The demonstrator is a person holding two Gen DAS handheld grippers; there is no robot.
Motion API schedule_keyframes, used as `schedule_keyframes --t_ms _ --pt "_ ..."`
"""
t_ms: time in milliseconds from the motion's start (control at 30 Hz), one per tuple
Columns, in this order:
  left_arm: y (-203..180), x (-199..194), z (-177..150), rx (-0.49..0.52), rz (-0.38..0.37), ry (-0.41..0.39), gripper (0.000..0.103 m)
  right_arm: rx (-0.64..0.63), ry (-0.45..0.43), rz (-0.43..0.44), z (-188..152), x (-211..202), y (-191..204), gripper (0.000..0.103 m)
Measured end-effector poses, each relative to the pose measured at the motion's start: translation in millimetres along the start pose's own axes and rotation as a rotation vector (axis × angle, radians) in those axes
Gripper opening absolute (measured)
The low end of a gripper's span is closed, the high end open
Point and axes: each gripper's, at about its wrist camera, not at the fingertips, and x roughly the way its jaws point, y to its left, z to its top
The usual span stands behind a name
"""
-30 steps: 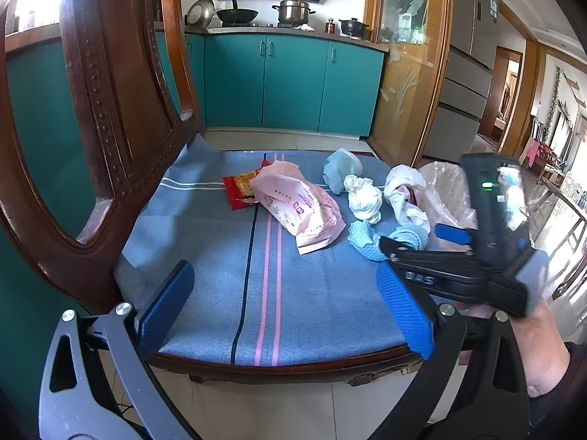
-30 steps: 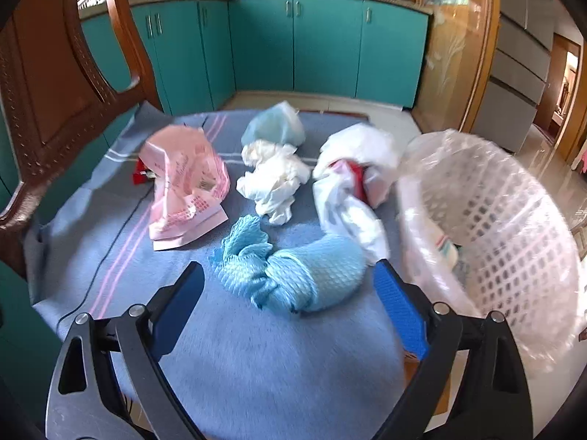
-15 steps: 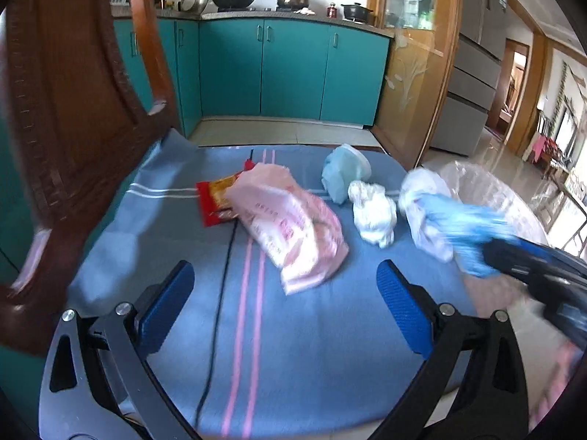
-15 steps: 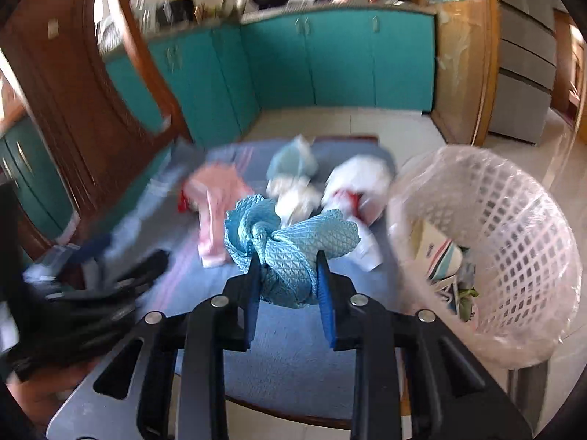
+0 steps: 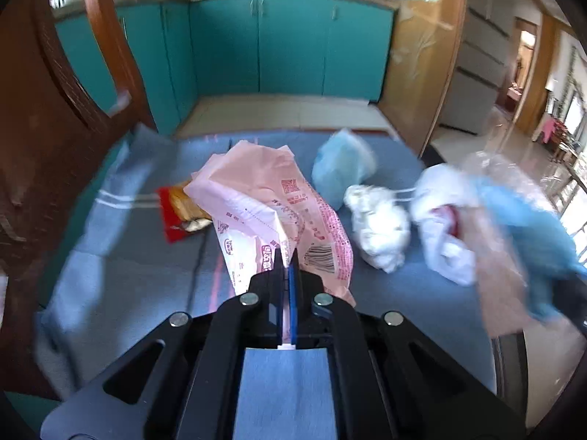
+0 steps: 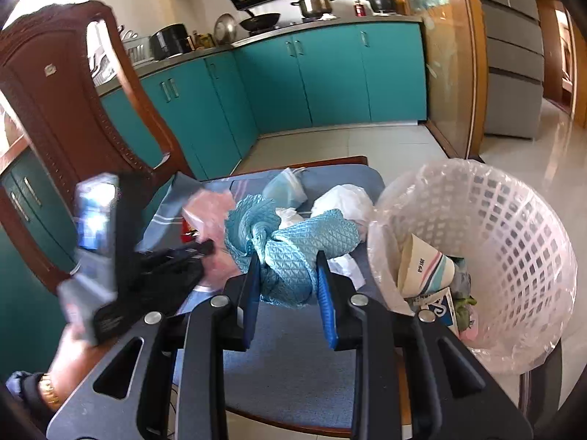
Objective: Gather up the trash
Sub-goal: 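Grasp the pink plastic bag with the left tool while the right tool grasps the blue cloth, then lift the pink bag with the left tool while the right tool lifts the blue cloth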
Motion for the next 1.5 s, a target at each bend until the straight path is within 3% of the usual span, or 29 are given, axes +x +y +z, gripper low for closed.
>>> schedule_keyframes --t_ms 133,300,700,1500 --pt "15 -62 -14 0.014 -0.040 -0.069 0.003 -0.007 0.007 0.018 -3 0 5 0.029" --pt "34 -125 -41 0.011 -0.007 -0.186 0.003 -0.025 0.009 0.038 -8 -6 15 0.029" --pt "38 -110 -55 0.006 -0.028 -0.127 0.004 -0.075 0.005 0.036 -21 -8 37 0.029" --pt "41 -103 -53 0.006 -0.031 -0.109 0.004 -0.076 0.015 0.030 -21 -8 32 0.029"
